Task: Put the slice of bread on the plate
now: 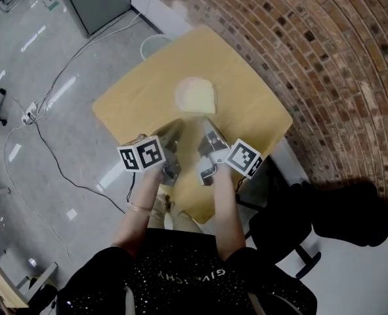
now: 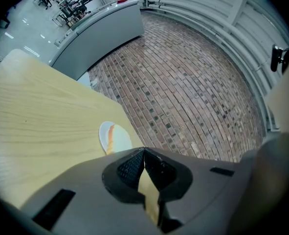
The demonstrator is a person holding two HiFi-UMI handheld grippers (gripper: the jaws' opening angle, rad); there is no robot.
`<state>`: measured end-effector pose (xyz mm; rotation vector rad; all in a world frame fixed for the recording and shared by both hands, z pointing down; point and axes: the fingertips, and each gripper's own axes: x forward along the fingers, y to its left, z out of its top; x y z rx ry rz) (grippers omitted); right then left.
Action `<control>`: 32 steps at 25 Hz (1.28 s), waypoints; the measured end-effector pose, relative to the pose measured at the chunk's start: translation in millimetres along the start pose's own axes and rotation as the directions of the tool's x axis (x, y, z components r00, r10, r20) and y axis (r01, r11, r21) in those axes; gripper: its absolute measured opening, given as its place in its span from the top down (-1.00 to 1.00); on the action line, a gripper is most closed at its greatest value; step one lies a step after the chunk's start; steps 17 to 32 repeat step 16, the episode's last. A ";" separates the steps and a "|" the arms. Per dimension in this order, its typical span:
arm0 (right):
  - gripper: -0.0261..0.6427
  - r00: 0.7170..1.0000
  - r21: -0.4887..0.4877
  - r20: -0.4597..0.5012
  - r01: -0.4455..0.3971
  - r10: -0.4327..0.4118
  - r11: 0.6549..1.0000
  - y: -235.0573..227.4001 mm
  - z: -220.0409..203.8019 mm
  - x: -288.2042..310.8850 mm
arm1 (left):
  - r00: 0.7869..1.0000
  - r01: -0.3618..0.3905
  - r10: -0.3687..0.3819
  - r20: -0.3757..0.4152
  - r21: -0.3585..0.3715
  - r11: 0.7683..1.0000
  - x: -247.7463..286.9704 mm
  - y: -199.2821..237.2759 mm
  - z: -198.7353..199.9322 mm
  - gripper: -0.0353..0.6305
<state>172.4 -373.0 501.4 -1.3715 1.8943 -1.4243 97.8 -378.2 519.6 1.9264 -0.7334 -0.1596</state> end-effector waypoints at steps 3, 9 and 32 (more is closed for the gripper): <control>0.89 1.000 0.009 0.005 -0.009 0.009 1.000 8.2 -5.2 -0.6 | 1.000 0.002 -0.002 0.006 0.006 1.000 -5.4 -6.0 0.9 0.86; 0.89 1.000 0.021 0.011 -0.017 0.016 1.000 17.7 -8.3 -7.3 | 1.000 0.012 -0.012 0.023 0.015 1.000 -6.7 -18.6 1.7 0.86; 0.89 0.999 0.031 0.014 -0.030 0.030 0.999 19.4 -13.4 -14.9 | 0.999 0.013 -0.013 0.032 0.003 1.000 -14.6 -23.8 -7.0 0.86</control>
